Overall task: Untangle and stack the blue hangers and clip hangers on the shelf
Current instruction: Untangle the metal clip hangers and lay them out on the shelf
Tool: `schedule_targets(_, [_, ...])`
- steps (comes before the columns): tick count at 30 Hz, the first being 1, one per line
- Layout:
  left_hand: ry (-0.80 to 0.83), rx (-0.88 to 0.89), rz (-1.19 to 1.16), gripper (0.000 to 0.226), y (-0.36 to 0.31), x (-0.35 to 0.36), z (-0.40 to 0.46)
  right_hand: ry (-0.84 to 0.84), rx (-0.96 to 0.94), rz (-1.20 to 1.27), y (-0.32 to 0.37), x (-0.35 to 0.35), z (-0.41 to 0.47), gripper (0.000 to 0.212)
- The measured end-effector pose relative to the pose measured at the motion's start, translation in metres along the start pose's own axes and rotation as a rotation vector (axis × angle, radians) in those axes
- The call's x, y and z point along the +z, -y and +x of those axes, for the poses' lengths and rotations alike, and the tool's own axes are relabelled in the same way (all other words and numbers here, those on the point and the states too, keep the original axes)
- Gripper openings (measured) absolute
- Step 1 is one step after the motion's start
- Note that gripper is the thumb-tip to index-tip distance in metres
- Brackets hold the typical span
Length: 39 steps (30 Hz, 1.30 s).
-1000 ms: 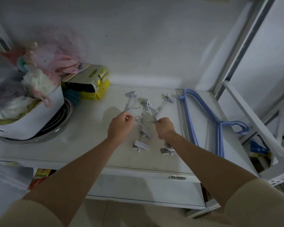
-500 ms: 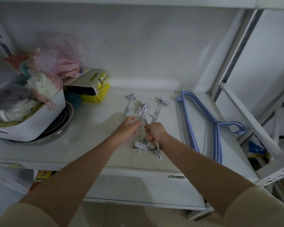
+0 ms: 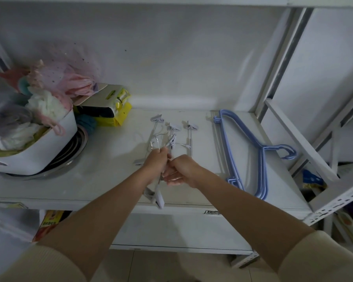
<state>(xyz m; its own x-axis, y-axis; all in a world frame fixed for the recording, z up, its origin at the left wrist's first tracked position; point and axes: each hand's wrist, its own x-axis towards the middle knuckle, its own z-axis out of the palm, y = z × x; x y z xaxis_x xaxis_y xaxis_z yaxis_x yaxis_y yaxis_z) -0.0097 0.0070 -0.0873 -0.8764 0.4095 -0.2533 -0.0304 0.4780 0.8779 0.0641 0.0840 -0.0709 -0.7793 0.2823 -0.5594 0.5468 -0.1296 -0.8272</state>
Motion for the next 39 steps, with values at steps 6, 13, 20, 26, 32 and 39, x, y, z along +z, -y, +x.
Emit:
schedule_targets(6, [0.098, -0.145, -0.03, 0.027, 0.008, -0.01, -0.003, -0.195, -0.021, -0.091, -0.002, -0.008, 0.018, 0.017])
schedule_targets(13, [0.139, -0.221, -0.105, 0.026, 0.014, -0.023, -0.007, -0.452, -0.148, -0.455, -0.004, -0.024, 0.048, 0.031])
schedule_targets(20, [0.14, -0.159, -0.078, 0.021, 0.026, -0.04, -0.014, -0.431, -0.128, -0.712, -0.008, -0.027, 0.069, 0.037])
schedule_targets(26, [0.19, -0.151, -0.103, 0.022, 0.026, -0.04, -0.017, -0.506, -0.112, -0.56, -0.002, -0.028, 0.07, 0.035])
schedule_targets(32, [0.179, -0.121, -0.118, 0.022, 0.022, -0.038, -0.019, -0.548, -0.169, -0.311, 0.022, -0.032, 0.066, 0.037])
schedule_targets(39, [-0.087, -0.052, -0.377, 0.022, 0.009, -0.067, -0.004, -0.485, -0.233, -0.15, 0.035, -0.017, 0.048, 0.02])
